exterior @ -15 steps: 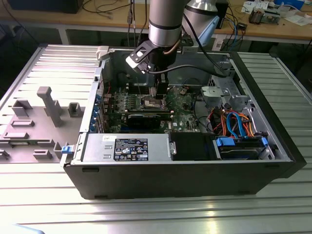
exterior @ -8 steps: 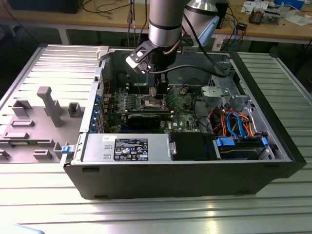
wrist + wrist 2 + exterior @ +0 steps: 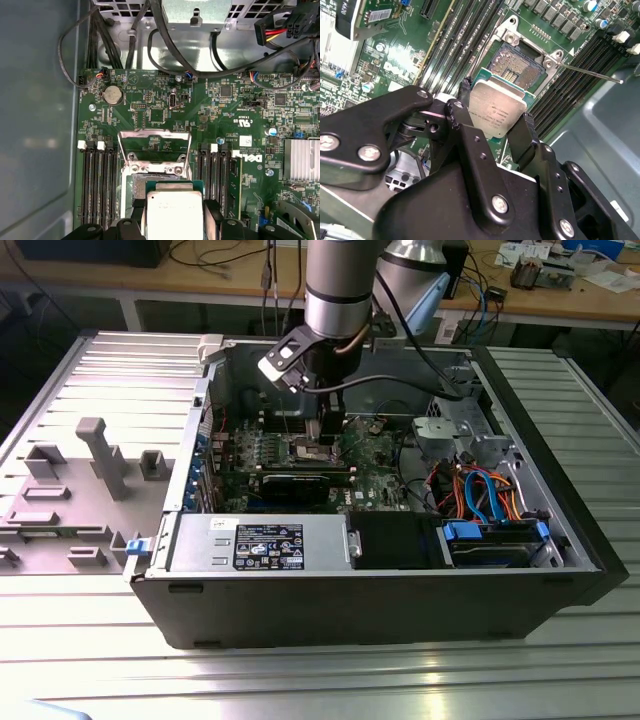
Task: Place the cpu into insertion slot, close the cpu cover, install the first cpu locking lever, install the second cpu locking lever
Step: 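Place the cpu into insertion slot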
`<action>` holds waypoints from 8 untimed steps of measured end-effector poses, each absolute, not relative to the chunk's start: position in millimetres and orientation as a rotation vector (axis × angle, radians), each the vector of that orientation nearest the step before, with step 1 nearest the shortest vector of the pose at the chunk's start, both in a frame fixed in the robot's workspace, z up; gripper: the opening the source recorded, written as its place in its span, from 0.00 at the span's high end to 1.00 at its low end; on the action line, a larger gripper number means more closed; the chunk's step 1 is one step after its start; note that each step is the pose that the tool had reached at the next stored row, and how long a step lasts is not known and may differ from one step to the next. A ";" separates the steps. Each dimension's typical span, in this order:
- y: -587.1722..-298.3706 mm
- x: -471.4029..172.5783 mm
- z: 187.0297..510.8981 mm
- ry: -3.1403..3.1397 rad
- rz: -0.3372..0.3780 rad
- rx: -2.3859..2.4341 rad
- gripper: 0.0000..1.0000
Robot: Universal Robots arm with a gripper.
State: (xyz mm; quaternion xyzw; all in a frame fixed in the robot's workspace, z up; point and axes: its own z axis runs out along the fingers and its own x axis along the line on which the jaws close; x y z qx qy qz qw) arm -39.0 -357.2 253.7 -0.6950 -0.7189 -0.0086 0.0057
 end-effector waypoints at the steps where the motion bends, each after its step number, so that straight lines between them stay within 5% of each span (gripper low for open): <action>1: -357.2 -38.9 251.4 -2.250 -0.027 -2.177 0.45; 8: -357.2 -39.0 247.5 -2.249 -0.027 -2.177 0.45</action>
